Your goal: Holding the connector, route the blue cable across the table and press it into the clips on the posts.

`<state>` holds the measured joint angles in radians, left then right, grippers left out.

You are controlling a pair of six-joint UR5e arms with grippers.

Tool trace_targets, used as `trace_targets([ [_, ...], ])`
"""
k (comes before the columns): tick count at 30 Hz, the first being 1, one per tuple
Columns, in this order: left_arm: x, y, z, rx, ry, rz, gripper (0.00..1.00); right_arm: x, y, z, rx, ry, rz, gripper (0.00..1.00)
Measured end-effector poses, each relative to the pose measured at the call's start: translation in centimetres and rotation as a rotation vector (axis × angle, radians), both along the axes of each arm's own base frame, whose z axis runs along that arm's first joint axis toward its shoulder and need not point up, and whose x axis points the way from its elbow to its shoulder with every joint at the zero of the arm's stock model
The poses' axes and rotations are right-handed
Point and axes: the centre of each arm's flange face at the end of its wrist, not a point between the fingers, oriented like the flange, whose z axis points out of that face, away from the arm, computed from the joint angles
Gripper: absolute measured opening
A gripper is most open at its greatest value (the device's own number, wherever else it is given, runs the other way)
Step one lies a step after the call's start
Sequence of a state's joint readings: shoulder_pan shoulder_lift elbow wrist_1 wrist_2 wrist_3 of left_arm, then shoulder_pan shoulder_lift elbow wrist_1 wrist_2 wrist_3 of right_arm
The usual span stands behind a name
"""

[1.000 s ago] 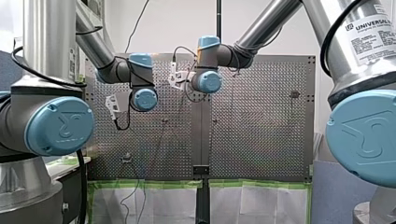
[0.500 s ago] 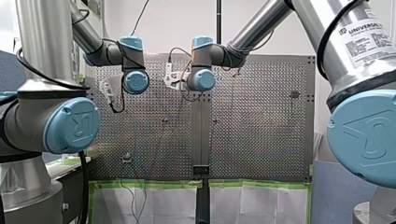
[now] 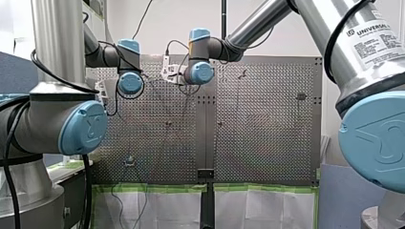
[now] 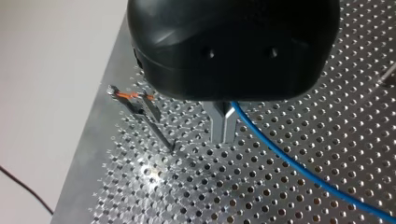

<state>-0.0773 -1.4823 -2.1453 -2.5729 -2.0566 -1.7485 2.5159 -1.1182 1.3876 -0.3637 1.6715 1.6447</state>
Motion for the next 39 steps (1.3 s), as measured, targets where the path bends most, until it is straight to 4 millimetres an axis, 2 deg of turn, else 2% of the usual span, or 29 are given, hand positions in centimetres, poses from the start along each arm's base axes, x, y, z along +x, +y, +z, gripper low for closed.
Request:
trace_targets([
  [5,0.6,0.1,1.1,-0.014,0.000,-0.032,0.00,0.9,0.2,1.3,-0.005,-0.011,0.009,0.00],
  [14,1.8,0.0,3.5,-0.029,0.000,-0.067,0.00,2.6,-1.0,2.0,0.004,-0.029,0.014,0.00],
  [27,2.1,1.1,4.3,-0.033,0.057,-0.042,0.00,4.1,-3.0,3.2,0.033,-0.052,0.024,0.00],
  [39,3.6,1.6,7.0,-0.047,0.000,-0.074,0.00,4.7,-3.5,7.2,0.034,-0.088,0.038,0.00],
])
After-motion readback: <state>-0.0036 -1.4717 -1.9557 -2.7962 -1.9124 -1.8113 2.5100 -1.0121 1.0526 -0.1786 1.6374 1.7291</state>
